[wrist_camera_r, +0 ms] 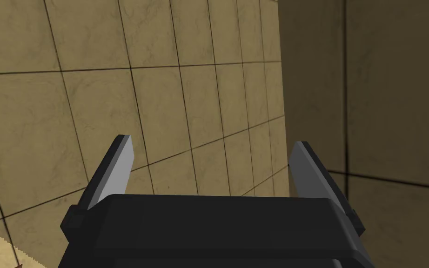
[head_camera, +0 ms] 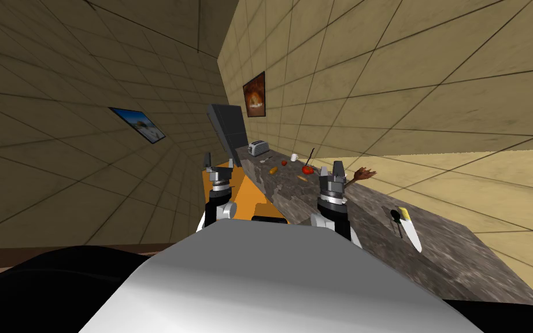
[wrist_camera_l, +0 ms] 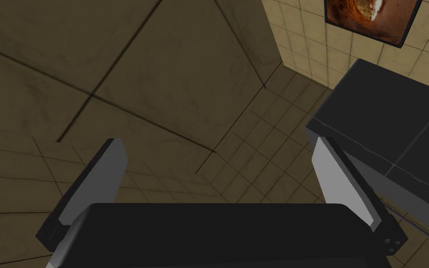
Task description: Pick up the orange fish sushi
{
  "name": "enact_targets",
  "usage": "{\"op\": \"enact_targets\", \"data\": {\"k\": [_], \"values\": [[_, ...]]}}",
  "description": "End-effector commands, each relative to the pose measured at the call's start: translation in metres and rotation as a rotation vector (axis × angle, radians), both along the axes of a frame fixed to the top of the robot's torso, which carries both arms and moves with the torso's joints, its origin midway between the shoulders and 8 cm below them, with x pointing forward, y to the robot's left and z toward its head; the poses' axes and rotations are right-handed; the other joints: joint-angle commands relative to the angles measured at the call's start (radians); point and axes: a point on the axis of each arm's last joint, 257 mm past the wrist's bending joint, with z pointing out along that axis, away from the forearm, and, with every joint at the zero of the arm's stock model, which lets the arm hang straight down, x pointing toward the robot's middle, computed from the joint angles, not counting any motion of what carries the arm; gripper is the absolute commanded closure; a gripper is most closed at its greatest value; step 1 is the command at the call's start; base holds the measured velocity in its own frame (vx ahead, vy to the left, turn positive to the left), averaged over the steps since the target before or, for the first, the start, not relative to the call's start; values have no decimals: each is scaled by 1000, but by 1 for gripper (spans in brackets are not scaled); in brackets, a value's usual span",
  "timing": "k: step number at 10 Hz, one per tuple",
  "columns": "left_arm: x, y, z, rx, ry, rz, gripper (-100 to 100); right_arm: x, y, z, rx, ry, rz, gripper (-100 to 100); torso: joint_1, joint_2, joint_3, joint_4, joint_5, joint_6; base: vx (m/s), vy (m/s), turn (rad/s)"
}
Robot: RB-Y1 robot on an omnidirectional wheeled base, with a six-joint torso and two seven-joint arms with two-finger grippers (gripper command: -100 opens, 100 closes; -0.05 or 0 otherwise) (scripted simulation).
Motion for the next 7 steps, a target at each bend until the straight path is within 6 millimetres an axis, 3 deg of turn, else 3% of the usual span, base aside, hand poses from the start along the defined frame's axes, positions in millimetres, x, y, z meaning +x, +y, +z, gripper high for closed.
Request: {"op": "enact_targets", "data": {"k": [1, 4, 7], "values": [[0, 0, 0, 0, 0, 0, 0, 3, -1, -12, -51, 37, 8, -100, 0, 0, 0, 0, 0, 0, 2, 31, 23], [0, 0, 0, 0, 0, 0, 0, 9, -7, -40, -146, 122, 9, -100, 4, 0, 0, 0, 1, 0, 5, 72, 26], [0, 0, 0, 0, 0, 0, 0, 12, -25, -82, -255, 244, -8, -100, 6, 0, 0, 0, 1, 0, 8, 93, 51]]}}
